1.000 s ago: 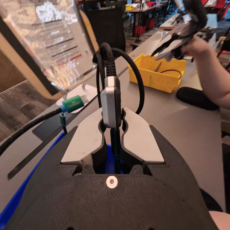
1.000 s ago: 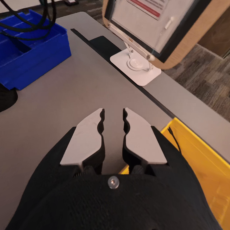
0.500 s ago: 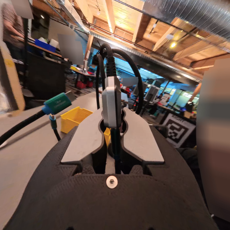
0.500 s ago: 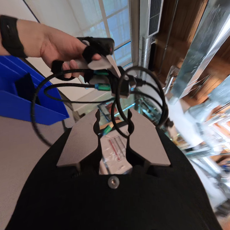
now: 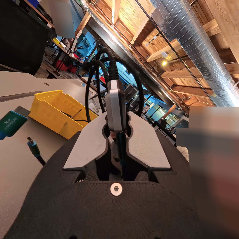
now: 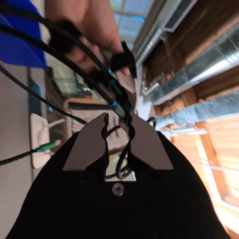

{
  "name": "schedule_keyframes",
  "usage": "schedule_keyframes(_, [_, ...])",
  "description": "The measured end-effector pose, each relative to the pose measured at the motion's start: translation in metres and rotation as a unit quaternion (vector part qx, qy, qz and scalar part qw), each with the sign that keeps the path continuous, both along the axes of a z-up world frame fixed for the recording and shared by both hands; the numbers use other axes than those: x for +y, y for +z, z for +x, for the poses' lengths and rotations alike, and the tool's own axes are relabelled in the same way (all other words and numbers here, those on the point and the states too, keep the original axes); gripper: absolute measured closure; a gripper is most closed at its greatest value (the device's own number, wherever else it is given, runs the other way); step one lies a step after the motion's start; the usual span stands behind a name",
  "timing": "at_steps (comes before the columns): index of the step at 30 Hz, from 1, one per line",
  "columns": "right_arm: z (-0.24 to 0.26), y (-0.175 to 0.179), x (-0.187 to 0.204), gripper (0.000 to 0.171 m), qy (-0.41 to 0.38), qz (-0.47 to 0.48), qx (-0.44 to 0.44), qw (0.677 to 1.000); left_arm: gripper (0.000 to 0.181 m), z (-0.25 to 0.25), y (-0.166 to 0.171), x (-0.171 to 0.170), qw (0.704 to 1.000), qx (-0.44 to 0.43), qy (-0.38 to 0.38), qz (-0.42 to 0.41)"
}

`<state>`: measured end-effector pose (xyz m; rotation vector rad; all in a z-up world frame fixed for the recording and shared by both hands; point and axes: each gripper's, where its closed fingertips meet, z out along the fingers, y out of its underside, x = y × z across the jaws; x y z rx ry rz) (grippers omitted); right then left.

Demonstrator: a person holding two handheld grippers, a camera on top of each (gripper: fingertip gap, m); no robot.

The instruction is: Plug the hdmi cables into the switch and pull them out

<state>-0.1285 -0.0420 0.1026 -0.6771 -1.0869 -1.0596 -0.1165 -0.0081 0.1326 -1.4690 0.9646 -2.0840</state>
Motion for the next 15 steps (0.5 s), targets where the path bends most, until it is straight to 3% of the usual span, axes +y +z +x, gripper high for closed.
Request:
schedule_keyframes(2, [0.014,0.008,0.007,0.135,-0.035,0.038,0.009,0.999,0.16,0.001,-0.001,-0.001,1.0,0.003,0.004,0.004])
schedule_keyframes(11, [0.043,0.01,0.023,0.137,-0.123,0.067,-0.001,0.99,0.16,0.03,-0.027,-0.026,0.998,0.052,-0.028,-0.01])
schedule_keyframes(15, [0.049,0.006,0.016,0.141,-0.09,0.066,-0.011,0.994,0.157,0.035,-0.029,-0.034,0.996,0.049,-0.058,-0.034])
